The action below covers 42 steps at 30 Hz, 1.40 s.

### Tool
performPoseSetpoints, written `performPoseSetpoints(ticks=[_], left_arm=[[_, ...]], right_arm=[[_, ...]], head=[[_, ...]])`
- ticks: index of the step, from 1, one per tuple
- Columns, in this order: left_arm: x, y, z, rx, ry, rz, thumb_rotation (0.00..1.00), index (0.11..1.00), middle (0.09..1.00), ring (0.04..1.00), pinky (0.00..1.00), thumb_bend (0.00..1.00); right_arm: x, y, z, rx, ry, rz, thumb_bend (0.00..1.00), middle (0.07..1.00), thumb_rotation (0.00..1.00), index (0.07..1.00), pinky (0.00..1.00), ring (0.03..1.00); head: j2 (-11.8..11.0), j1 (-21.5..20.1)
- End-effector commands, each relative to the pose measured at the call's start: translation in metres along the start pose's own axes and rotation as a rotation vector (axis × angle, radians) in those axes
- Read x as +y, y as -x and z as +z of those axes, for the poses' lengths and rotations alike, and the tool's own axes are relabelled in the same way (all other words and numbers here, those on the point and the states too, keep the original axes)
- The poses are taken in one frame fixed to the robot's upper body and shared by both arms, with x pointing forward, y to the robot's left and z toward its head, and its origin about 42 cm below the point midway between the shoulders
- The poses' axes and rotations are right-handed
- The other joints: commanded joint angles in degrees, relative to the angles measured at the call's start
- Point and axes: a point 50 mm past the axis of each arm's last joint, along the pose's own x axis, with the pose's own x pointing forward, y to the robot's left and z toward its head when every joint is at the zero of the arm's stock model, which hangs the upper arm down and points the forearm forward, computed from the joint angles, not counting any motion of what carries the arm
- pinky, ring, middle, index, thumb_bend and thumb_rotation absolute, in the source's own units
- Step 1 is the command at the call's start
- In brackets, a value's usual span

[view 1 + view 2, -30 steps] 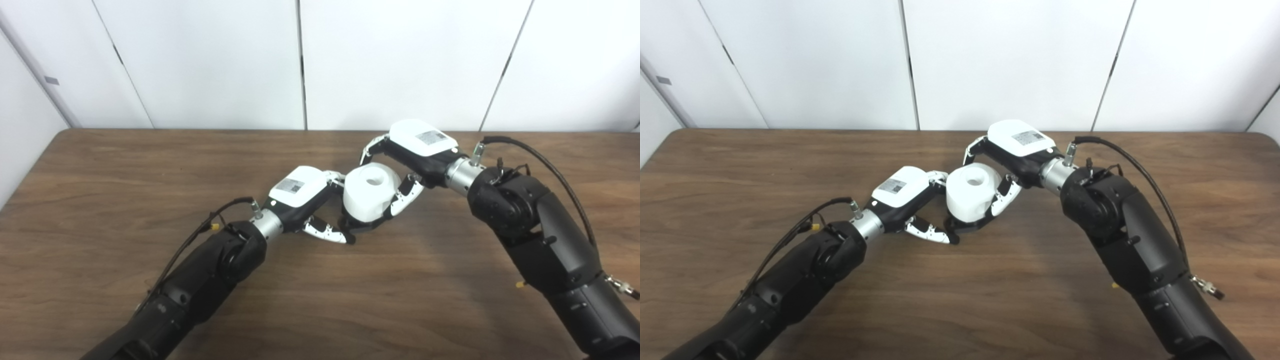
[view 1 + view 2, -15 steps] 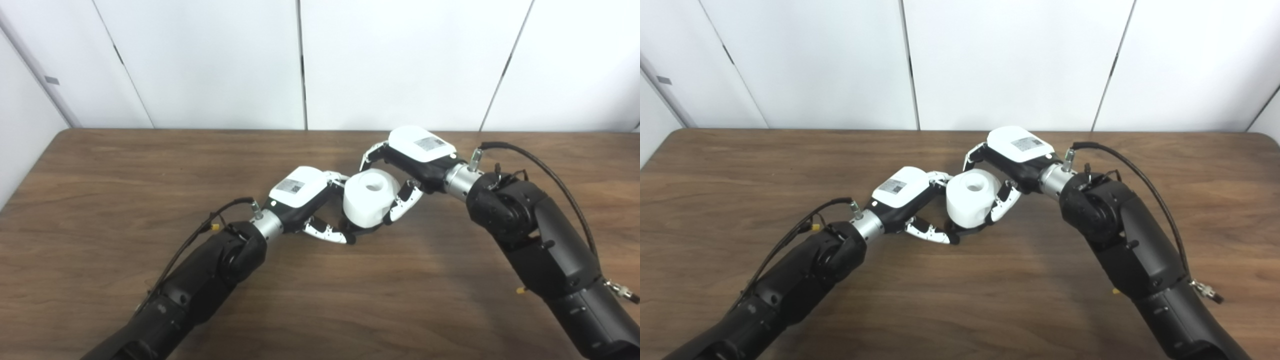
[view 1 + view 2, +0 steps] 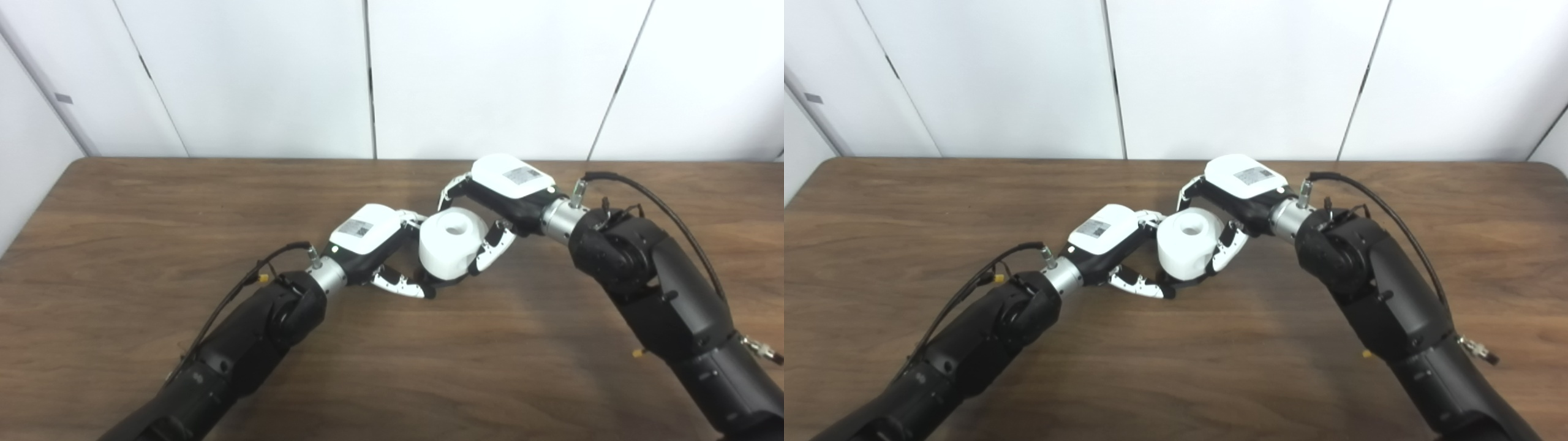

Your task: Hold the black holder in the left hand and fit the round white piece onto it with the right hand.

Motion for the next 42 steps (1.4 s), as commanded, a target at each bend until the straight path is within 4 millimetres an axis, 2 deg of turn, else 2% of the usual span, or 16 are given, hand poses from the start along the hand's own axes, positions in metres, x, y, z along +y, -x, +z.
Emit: performPoseSetpoints(ticks=[1, 21, 42], left_arm=[[-0.042, 0.023, -0.008, 0.062, 0.006, -0.209, 0.07, 0.478, 0.833, 0.855, 0.71, 0.53], [-0.042, 0.020, -0.009, 0.071, 0.007, -0.207, 0.07, 0.479, 0.830, 0.858, 0.72, 0.52], [-0.044, 0.016, -0.007, 0.066, -0.008, -0.194, 0.07, 0.479, 0.829, 0.848, 0.68, 0.52]], right_arm=[[-0.007, -0.001, 0.001, -0.017, 0.031, 0.016, 0.52, 0.739, 0.14, 0.482, 0.71, 0.782], [-0.001, -0.003, 0.008, -0.030, 0.020, 0.017, 0.52, 0.738, 0.14, 0.482, 0.68, 0.773], [-0.003, -0.012, 0.023, -0.066, -0.009, -0.013, 0.52, 0.738, 0.14, 0.482, 0.67, 0.773]], head=[[0.02, 0.06], [-0.01, -0.08], [-0.15, 0.31]])
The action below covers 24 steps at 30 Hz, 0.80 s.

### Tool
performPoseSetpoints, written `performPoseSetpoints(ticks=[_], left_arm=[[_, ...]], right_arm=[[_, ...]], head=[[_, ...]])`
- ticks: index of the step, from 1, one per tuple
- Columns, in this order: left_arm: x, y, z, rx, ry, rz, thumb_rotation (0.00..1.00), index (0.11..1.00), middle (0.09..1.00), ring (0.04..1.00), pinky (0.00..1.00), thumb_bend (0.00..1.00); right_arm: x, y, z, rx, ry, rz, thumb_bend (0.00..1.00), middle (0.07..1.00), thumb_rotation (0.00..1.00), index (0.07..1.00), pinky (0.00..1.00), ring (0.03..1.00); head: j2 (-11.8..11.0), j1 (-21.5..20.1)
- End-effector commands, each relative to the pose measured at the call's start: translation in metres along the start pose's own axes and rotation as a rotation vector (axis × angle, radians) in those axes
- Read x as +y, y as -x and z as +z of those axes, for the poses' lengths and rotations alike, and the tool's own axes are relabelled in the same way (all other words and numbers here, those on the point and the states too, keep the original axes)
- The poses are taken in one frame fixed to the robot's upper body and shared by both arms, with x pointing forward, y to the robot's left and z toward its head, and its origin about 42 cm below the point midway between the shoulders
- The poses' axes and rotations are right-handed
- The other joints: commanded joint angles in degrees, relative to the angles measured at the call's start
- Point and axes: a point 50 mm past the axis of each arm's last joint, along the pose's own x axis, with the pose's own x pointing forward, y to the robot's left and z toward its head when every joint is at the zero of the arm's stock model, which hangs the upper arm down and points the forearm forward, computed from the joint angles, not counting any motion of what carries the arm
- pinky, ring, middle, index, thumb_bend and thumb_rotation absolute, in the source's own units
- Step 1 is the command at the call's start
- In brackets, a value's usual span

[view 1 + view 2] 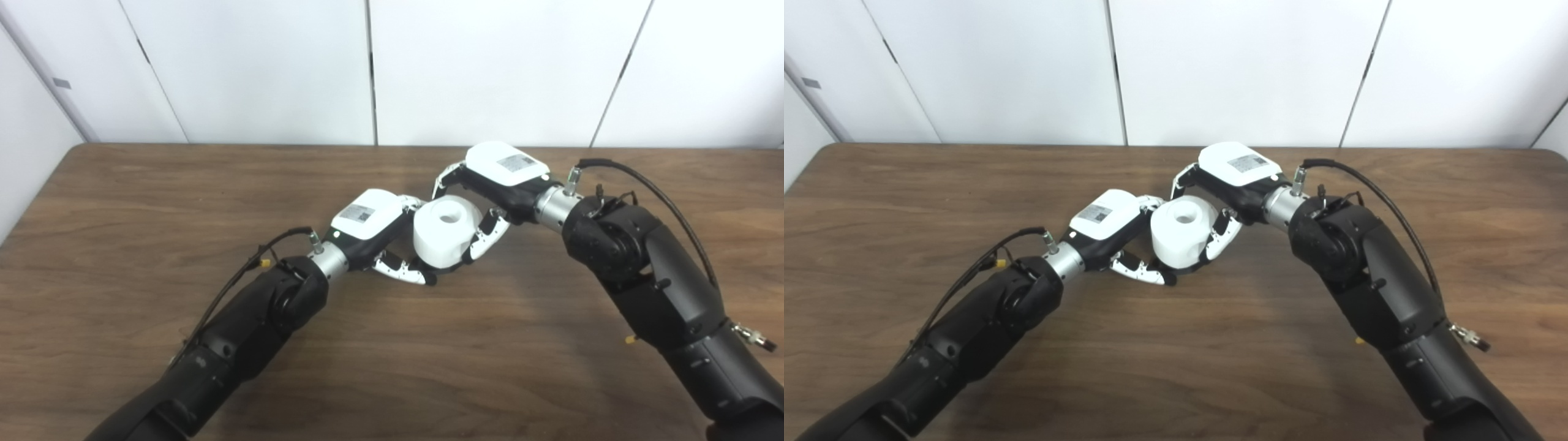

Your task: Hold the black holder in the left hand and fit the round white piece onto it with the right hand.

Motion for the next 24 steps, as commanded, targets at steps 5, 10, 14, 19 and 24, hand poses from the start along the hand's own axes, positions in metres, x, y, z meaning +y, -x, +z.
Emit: performPoseSetpoints(ticks=[5, 10, 14, 19, 24], left_arm=[[-0.0455, 0.0190, -0.0076, 0.067, 0.013, -0.192, 0.07, 0.479, 0.832, 0.854, 0.69, 0.52], [-0.0470, 0.0202, -0.0073, 0.063, 0.011, -0.199, 0.07, 0.479, 0.830, 0.854, 0.69, 0.52], [-0.0468, 0.0202, -0.0064, 0.065, -0.004, -0.196, 0.07, 0.480, 0.827, 0.846, 0.69, 0.52], [-0.0461, 0.0201, -0.0073, 0.080, 0.007, -0.185, 0.07, 0.479, 0.828, 0.844, 0.68, 0.52], [-0.0453, 0.0200, -0.0086, 0.086, 0.022, -0.181, 0.07, 0.479, 0.829, 0.854, 0.68, 0.53]], right_arm=[[-0.0045, -0.0065, 0.0180, -0.069, 0.008, -0.009, 0.52, 0.736, 0.14, 0.481, 0.67, 0.772], [-0.0011, -0.0049, 0.0208, -0.081, 0.016, -0.013, 0.52, 0.730, 0.14, 0.482, 0.67, 0.765], [-0.0015, -0.0034, 0.0197, -0.081, 0.005, -0.007, 0.52, 0.732, 0.14, 0.482, 0.68, 0.773], [-0.0030, -0.0037, 0.0186, -0.080, 0.013, -0.009, 0.52, 0.733, 0.14, 0.482, 0.68, 0.772], [-0.0037, -0.0031, 0.0180, -0.076, 0.016, -0.008, 0.52, 0.731, 0.14, 0.482, 0.68, 0.771]], head=[[-0.65, -0.16], [-1.25, -0.36], [-1.25, -0.30], [-1.05, -0.33], [-0.81, -0.17]])
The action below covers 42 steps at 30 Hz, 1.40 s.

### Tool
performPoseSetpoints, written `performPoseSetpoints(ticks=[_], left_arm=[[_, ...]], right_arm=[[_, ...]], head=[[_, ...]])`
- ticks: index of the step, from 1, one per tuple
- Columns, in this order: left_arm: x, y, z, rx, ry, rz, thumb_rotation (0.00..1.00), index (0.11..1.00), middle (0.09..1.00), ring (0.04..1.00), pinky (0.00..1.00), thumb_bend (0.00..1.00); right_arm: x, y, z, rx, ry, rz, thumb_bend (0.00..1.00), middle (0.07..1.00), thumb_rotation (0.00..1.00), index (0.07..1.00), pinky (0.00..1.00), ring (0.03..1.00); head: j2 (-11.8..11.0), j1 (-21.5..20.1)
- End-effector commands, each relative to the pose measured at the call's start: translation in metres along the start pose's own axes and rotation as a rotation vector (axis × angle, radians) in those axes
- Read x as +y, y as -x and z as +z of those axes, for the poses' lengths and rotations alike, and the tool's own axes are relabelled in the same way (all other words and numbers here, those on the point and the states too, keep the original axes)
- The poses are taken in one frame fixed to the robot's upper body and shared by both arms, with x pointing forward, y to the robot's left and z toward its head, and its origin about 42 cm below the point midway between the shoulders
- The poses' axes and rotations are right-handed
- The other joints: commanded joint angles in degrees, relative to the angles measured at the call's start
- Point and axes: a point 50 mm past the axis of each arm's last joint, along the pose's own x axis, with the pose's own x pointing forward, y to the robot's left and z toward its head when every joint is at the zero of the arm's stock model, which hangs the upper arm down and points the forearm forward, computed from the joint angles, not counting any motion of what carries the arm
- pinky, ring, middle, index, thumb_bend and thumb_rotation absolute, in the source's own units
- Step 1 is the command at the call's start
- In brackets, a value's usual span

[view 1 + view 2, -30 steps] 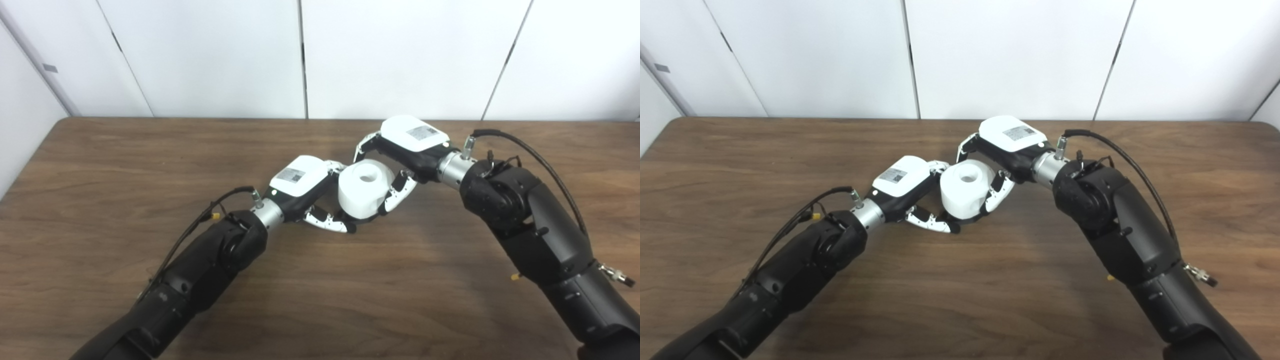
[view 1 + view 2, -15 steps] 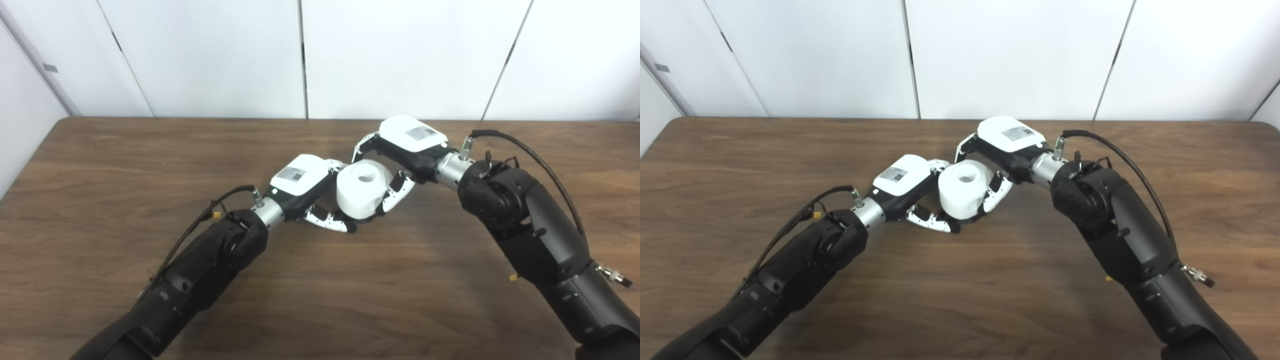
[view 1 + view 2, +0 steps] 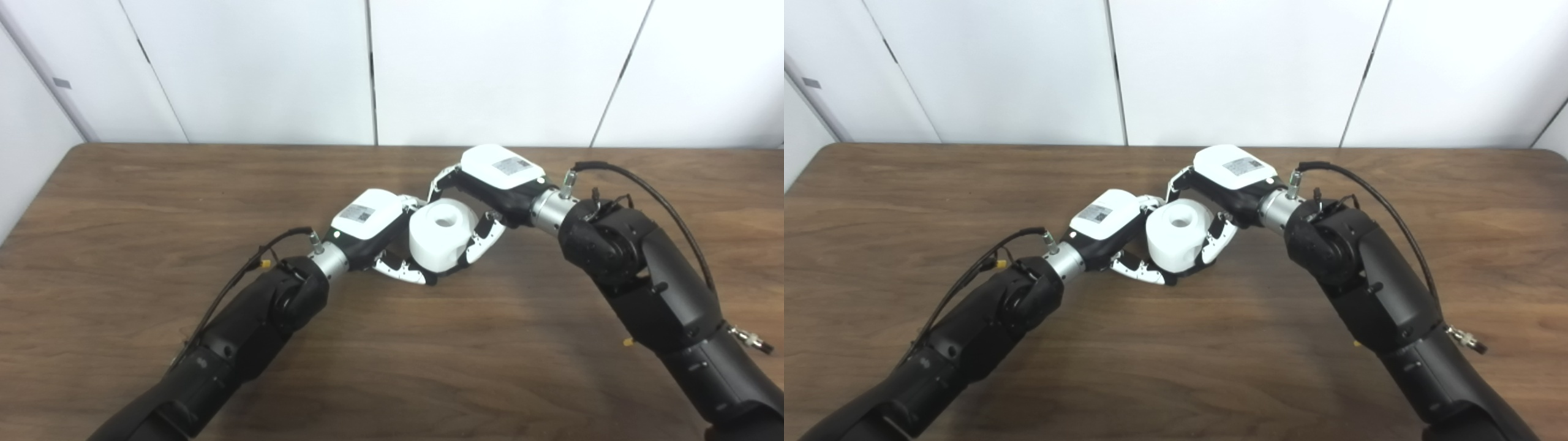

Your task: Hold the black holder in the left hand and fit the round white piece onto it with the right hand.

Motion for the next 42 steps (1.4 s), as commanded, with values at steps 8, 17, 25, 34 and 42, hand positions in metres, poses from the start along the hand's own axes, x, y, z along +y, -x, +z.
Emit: performPoseSetpoints(ticks=[8, 17, 25, 34, 42], left_arm=[[-0.0442, 0.0199, -0.0081, 0.082, 0.020, -0.183, 0.07, 0.479, 0.825, 0.852, 0.68, 0.53], [-0.0439, 0.0205, -0.0084, 0.080, 0.015, -0.182, 0.07, 0.479, 0.822, 0.847, 0.67, 0.53], [-0.0444, 0.0208, -0.0087, 0.080, 0.010, -0.183, 0.07, 0.479, 0.818, 0.846, 0.68, 0.53], [-0.0438, 0.0208, -0.0091, 0.079, 0.007, -0.185, 0.07, 0.479, 0.826, 0.845, 0.67, 0.53], [-0.0442, 0.0209, -0.0095, 0.076, 0.008, -0.182, 0.07, 0.479, 0.828, 0.844, 0.67, 0.53]], right_arm=[[-0.0073, -0.0027, 0.0111, -0.056, 0.022, -0.004, 0.52, 0.737, 0.14, 0.481, 0.68, 0.774], [-0.0083, -0.0025, 0.0110, -0.052, 0.022, -0.006, 0.52, 0.737, 0.14, 0.482, 0.67, 0.771], [-0.0077, -0.0015, 0.0097, -0.050, 0.021, -0.006, 0.52, 0.733, 0.14, 0.482, 0.67, 0.768], [-0.0110, 0.0004, 0.0111, -0.012, -0.006, 0.034, 0.81, 0.781, 0.29, 0.762, 0.68, 0.782], [-0.0125, 0.0017, 0.0104, 0.003, -0.011, 0.023, 0.94, 0.826, 0.33, 0.999, 0.69, 0.802]], head=[[0.14, 0.19], [0.14, 0.04], [0.21, 0.12], [0.25, 0.03], [0.41, -0.04]])
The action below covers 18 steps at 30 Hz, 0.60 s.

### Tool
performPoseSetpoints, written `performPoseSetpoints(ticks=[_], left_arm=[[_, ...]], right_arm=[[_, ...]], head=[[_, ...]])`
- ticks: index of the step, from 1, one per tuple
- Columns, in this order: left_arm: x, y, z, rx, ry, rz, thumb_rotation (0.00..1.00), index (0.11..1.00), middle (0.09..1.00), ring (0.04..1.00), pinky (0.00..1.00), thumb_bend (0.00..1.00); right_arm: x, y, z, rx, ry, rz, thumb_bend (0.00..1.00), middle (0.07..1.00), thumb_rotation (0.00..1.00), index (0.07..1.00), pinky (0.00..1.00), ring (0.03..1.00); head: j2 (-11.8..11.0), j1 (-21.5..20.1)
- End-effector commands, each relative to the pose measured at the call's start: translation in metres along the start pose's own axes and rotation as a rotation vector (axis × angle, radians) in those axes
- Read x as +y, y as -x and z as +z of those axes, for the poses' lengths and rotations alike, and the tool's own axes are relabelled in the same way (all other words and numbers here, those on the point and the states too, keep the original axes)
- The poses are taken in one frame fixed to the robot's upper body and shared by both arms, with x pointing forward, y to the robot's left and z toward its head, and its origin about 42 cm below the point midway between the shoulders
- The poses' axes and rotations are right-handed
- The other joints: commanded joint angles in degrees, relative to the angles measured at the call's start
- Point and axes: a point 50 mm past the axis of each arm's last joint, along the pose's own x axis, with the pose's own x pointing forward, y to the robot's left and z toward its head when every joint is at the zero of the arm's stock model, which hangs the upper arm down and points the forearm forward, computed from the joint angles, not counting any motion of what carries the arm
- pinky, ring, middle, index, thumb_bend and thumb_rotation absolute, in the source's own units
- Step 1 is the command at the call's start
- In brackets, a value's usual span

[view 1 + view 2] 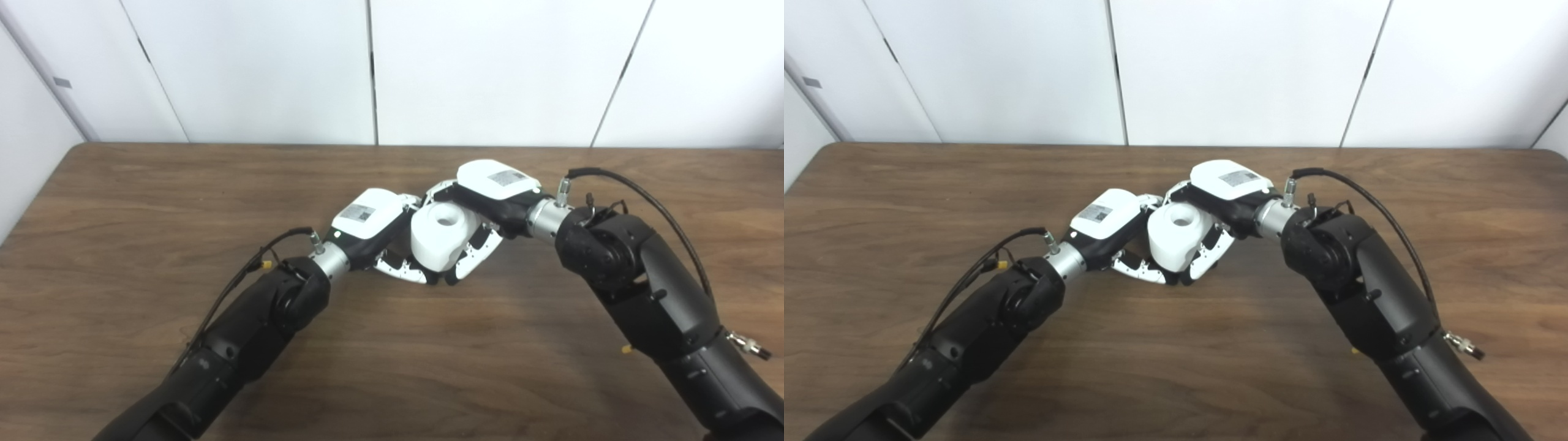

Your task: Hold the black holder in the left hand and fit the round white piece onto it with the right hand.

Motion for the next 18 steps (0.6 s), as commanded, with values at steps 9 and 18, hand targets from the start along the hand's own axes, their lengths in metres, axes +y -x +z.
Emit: performPoseSetpoints(ticks=[9, 18], left_arm=[[-0.0421, 0.0219, -0.0105, 0.079, 0.006, -0.200, 0.07, 0.479, 0.833, 0.850, 0.68, 0.53], [-0.0430, 0.0225, -0.0121, 0.074, 0.015, -0.193, 0.07, 0.479, 0.827, 0.848, 0.67, 0.53]], right_arm=[[-0.0204, -0.0004, 0.0045, -0.019, 0.028, -0.055, 0.91, 0.826, 0.30, 1.000, 0.69, 0.807], [-0.0247, 0.0017, 0.0034, -0.025, 0.014, -0.095, 0.91, 0.827, 0.25, 1.000, 0.69, 0.799]], head=[[0.12, 0.03], [0.00, -0.11]])
